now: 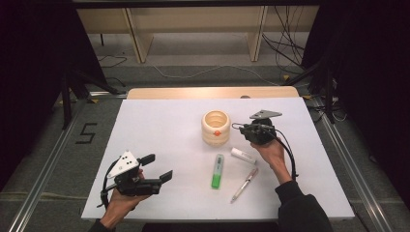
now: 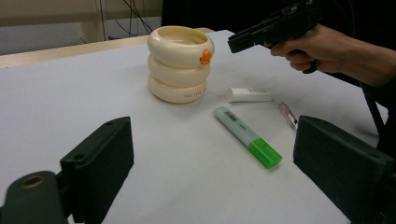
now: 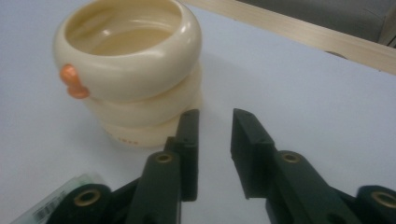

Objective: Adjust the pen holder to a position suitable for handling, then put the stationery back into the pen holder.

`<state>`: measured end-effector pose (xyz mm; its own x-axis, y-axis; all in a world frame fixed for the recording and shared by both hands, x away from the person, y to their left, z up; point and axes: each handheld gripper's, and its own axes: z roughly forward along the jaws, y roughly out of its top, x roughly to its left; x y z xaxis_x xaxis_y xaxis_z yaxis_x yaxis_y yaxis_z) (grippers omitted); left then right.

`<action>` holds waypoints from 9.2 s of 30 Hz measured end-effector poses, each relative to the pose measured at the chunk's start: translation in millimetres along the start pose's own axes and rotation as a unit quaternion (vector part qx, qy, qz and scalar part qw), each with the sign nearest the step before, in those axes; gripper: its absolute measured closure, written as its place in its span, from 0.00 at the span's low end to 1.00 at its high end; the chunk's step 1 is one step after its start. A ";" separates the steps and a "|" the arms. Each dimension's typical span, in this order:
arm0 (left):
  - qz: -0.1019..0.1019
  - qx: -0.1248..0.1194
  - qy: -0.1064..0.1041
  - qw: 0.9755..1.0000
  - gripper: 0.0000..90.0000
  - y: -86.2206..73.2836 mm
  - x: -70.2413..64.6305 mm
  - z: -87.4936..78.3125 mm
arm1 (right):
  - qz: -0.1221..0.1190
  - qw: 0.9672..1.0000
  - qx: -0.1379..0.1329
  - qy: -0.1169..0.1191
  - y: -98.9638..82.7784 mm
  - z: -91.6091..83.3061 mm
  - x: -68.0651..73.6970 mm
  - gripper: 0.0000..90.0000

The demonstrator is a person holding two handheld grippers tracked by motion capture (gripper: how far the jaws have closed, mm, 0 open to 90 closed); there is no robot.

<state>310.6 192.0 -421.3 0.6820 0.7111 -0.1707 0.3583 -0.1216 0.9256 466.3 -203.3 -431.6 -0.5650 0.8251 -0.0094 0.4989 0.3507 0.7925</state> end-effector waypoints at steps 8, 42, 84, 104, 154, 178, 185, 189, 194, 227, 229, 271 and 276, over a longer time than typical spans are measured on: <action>0.001 0.000 0.000 1.000 0.13 0.2 -0.2 -0.2 | -0.024 0.998 0.021 0.045 0.5 -20.5 2.1 0.57; -0.003 0.001 -0.003 1.000 0.13 1.9 0.6 2.6 | -0.074 0.986 0.114 0.096 -7.6 -14.8 15.6 0.32; 0.004 0.004 -0.007 1.000 0.13 0.3 -1.7 1.9 | -0.120 0.964 0.222 0.087 -11.3 15.9 27.1 0.50; 0.005 0.004 -0.006 1.000 0.13 -0.3 -1.3 0.9 | -0.128 0.953 0.259 0.088 -13.0 29.6 28.4 0.69; 0.006 0.003 -0.004 1.000 0.13 -0.1 -1.2 0.2 | -0.101 0.973 0.187 0.094 -1.7 13.5 17.5 0.76; 0.004 0.001 -0.003 1.000 0.13 0.1 -1.1 -0.4 | -0.048 0.994 0.060 0.072 8.8 -8.2 6.5 0.76; 0.004 -0.005 0.002 1.000 0.13 0.3 -0.8 -1.4 | -0.033 0.995 0.049 0.079 9.8 -12.7 4.5 0.76; 0.004 -0.005 0.001 1.000 0.13 0.4 -0.9 -1.5 | -0.026 0.995 0.036 0.086 11.8 -16.4 3.5 0.76; 0.004 -0.006 0.002 1.000 0.13 0.5 -1.0 -1.5 | -0.018 0.996 0.021 0.081 14.1 -20.5 3.7 0.76; 0.003 -0.005 0.004 1.000 0.13 -0.2 -0.3 -0.6 | 0.015 0.995 -0.077 0.056 28.8 -37.3 9.4 0.76; 0.003 -0.005 0.005 1.000 0.13 -0.2 -0.2 -0.7 | 0.016 0.995 -0.078 0.054 30.0 -37.8 11.0 0.76; 0.000 -0.009 0.008 1.000 0.13 -0.1 0.2 -1.4 | 0.012 0.993 -0.100 0.065 72.1 -14.3 36.1 0.76; 0.000 -0.009 0.008 1.000 0.13 -0.1 0.4 -1.4 | 0.015 0.993 -0.099 0.064 75.3 -10.5 37.7 0.76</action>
<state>310.0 193.2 -421.0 0.6722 0.7217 -0.1655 0.3463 -0.1089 0.9318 475.7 -150.3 -365.9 -0.6372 0.7663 0.0826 0.3842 0.2228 0.8960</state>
